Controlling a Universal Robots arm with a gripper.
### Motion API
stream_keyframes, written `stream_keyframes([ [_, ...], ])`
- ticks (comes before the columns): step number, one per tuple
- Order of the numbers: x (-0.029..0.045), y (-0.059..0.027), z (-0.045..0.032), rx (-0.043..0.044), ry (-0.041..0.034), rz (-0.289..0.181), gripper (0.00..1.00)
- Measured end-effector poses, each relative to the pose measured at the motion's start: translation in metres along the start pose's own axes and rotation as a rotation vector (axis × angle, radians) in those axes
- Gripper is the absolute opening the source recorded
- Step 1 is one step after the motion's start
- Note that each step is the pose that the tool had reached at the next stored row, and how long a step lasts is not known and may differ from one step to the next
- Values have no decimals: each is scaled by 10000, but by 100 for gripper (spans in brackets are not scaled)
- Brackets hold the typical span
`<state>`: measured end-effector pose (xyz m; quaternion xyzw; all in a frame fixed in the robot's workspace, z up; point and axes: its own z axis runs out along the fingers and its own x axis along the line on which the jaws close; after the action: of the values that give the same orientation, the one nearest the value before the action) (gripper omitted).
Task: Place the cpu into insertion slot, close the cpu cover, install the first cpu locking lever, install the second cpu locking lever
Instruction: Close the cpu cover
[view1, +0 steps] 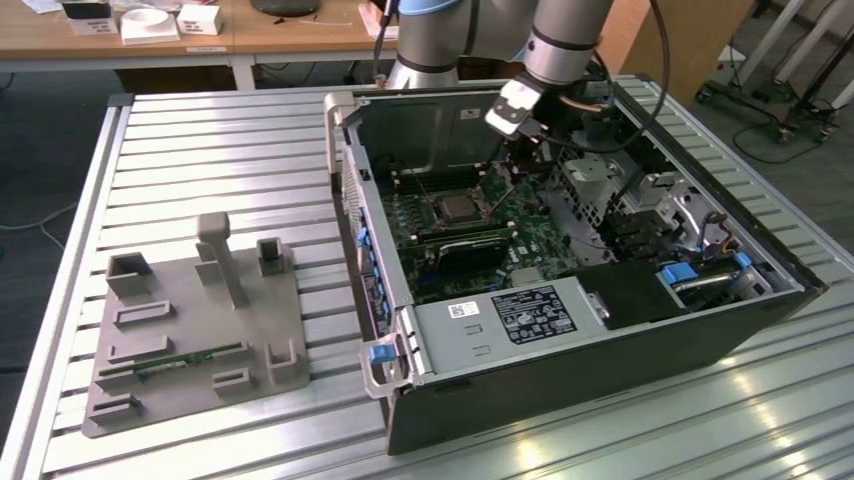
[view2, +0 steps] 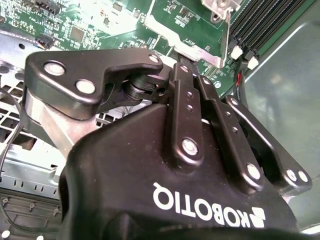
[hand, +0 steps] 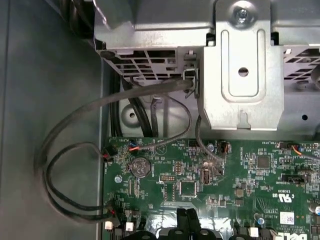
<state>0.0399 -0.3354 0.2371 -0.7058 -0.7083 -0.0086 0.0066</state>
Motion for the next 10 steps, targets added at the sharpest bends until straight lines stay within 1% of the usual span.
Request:
stream_keyframes([
  [3,0,-18,0,0,1,0,10],
  [10,0,-23,0,0,0,2,10],
])
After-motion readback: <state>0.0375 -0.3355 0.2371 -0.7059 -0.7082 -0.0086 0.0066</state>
